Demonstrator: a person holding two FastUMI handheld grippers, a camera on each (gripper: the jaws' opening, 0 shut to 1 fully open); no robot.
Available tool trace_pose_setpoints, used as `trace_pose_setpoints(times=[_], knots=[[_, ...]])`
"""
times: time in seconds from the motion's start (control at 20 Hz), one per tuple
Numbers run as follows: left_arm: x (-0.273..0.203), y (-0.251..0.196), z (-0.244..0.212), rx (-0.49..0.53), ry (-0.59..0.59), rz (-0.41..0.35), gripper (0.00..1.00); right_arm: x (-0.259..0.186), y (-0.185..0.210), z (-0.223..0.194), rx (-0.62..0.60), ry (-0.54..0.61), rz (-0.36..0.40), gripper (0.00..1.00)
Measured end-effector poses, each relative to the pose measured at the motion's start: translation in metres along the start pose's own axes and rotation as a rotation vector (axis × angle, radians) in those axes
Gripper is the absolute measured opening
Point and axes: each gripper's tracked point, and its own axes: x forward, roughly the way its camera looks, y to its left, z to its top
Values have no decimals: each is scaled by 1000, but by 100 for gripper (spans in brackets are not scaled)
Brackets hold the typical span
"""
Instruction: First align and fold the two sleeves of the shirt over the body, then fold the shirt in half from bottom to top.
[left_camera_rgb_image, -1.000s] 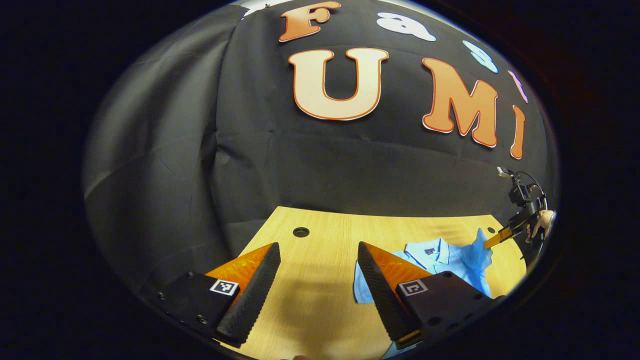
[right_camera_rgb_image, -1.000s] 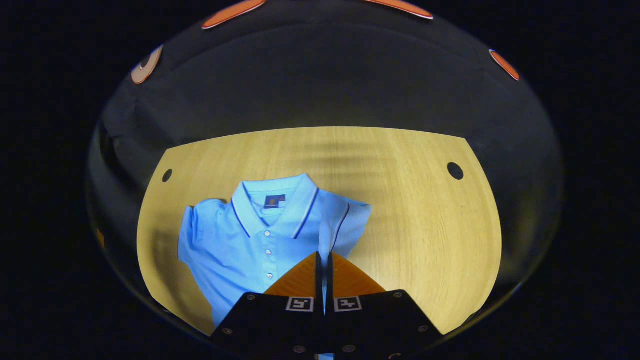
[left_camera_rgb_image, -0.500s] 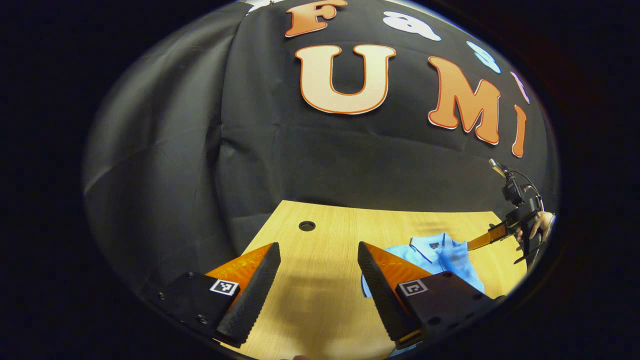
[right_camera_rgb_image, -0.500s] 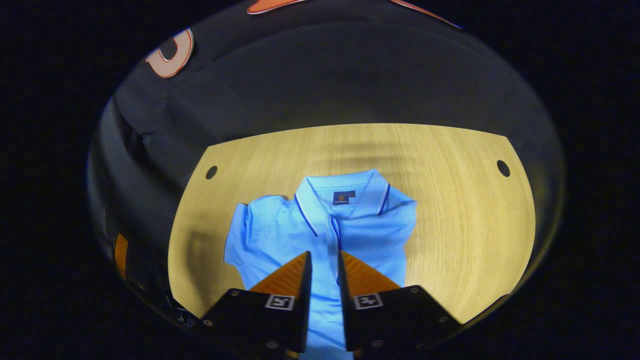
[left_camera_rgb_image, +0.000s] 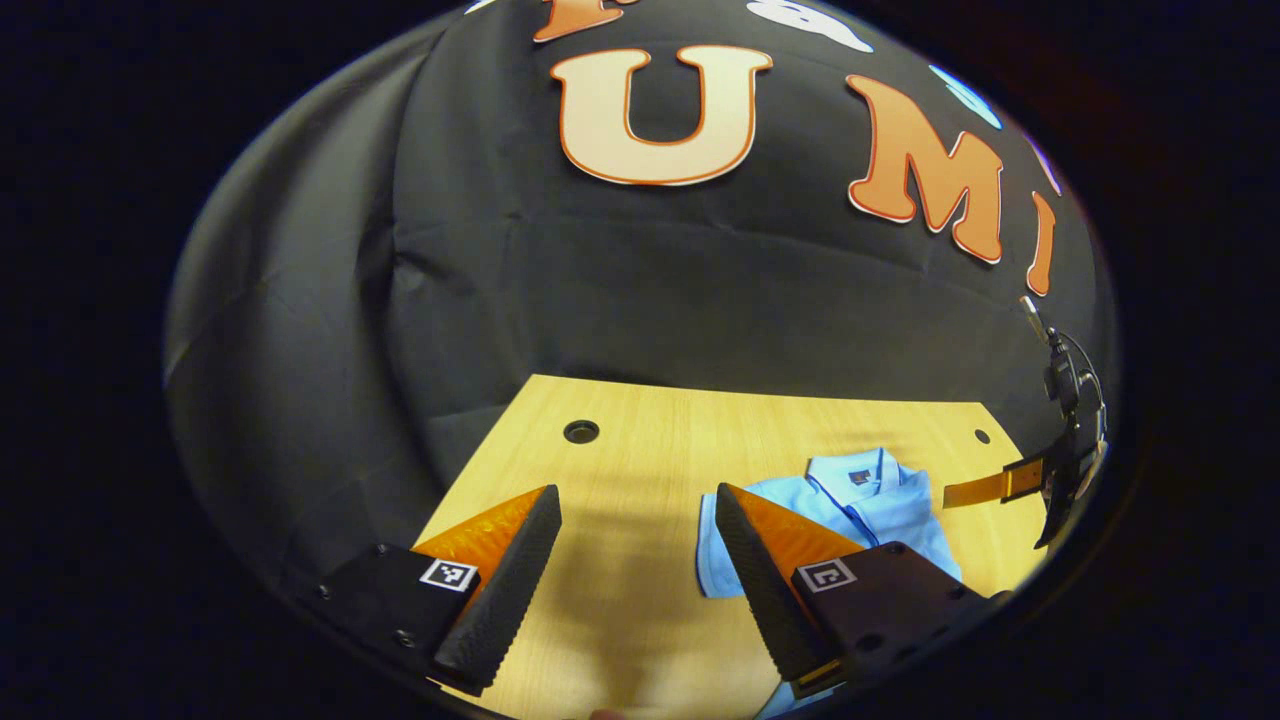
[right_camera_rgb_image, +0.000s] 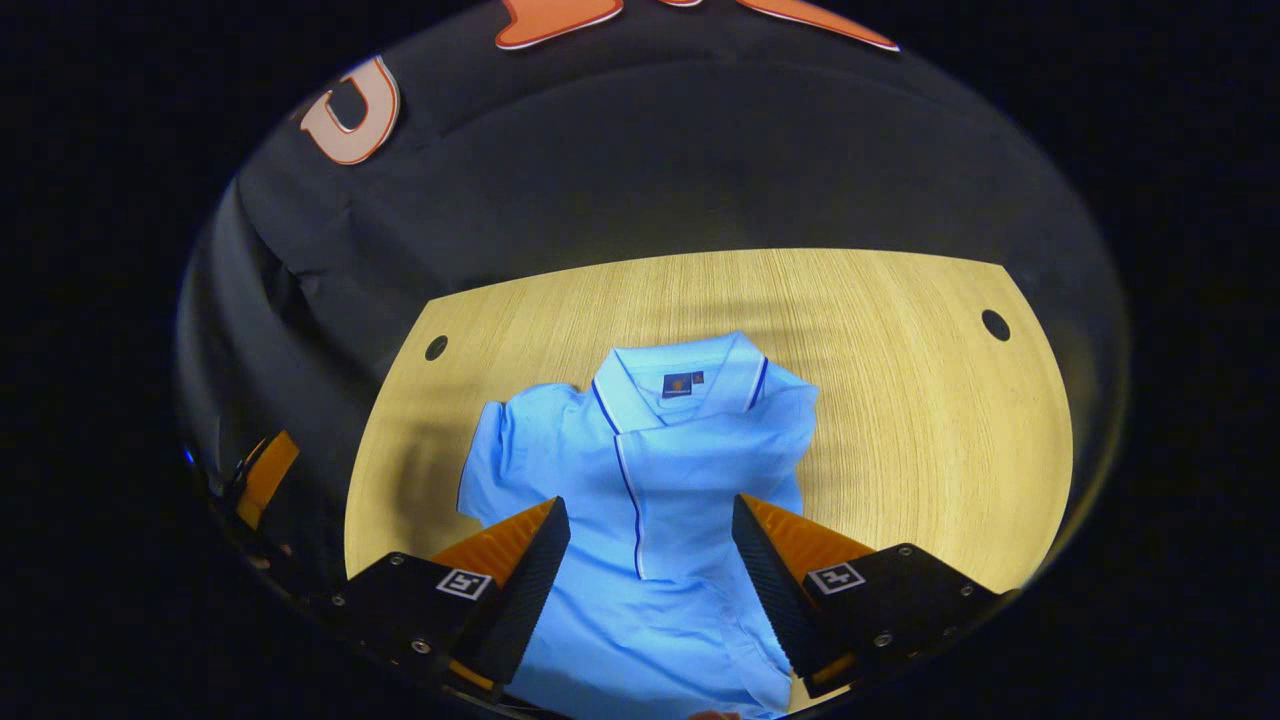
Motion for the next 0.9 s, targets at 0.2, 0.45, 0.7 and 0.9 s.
trace_pose_setpoints(times=[0.2,0.45,0.7,0.9], knots=[[29,-27,-7,64,103,-67,100,-9,-21,-17,33,14,3,99],[69,-48,-25,125,270,-106,100,-22,-53,-34,97,36,9,99],[106,-66,-65,112,477,-162,100,-29,-80,-41,165,46,14,99],[133,-65,-100,121,606,-148,100,-31,-94,-50,183,68,10,99]])
